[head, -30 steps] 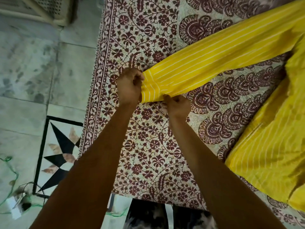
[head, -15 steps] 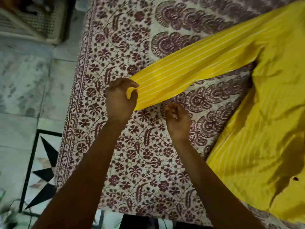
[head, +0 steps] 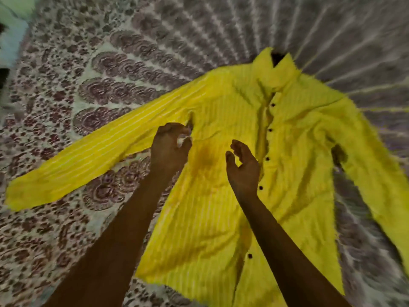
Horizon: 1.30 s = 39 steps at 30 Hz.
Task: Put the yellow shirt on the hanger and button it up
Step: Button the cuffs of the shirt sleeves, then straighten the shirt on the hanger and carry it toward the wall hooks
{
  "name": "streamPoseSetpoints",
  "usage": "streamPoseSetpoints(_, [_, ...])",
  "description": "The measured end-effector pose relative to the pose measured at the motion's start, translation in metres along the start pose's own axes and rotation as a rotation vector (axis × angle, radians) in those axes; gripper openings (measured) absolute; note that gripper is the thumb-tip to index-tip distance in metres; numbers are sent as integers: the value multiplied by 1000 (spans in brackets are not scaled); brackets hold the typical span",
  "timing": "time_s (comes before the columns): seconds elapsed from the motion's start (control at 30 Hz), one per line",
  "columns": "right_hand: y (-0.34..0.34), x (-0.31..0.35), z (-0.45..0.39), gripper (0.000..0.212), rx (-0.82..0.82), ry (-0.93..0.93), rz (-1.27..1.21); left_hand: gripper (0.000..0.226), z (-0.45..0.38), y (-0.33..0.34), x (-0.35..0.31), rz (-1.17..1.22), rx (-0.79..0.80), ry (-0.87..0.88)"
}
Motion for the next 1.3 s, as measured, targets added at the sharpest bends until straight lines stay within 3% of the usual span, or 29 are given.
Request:
streamPoseSetpoints(0.1, [-43,-23,-37,45,-43,-10,33,22,-23,38,-55,-11,22,21])
streamPoseSetpoints(0.27, [-69,-57,-96,40,-107,-28,38,24,-60,85,-92,-10,41,86])
streamPoseSetpoints(0.37, [-79,-75,-126,31,-154,-31,27,22,-82,114,-106,-36,65,133])
streamPoseSetpoints(0.53, [-81,-99,-178,44,-163,-6,34,24,-129,148,-126,-25,91,128])
streamPoseSetpoints(0.7, [-75,-123,-247,39,-183,-3,122,20,-189,178,-150,-51,40,145])
streamPoseSetpoints(0.83, [-65,-133,-306,36,-202,19,273,19,-239,202,-173,-51,-55,43])
streamPoseSetpoints(0.97, [-48,-139,-362,47,-144,96,399,45,-290,240,-177,-71,30,-224])
streamPoseSetpoints(1.1, [-40,-149,-391,69,-59,211,520,65,-312,256,-182,-133,93,-347])
streamPoseSetpoints(1.2, [-44,-152,-398,74,-47,254,522,70,-316,258,-184,-221,146,-387])
streamPoseSetpoints(1.3, [-49,-152,-402,66,25,278,534,70,-317,257,-189,-272,176,-365])
Point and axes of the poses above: each hand's wrist, its own z-axis away from the middle knuckle, its own y-axis out of the palm, x = y × z, the point moved 4 cm from there along -z, towards the middle knuckle, and after that the axes turned 11 degrees about -y, right-handed, at the moved point
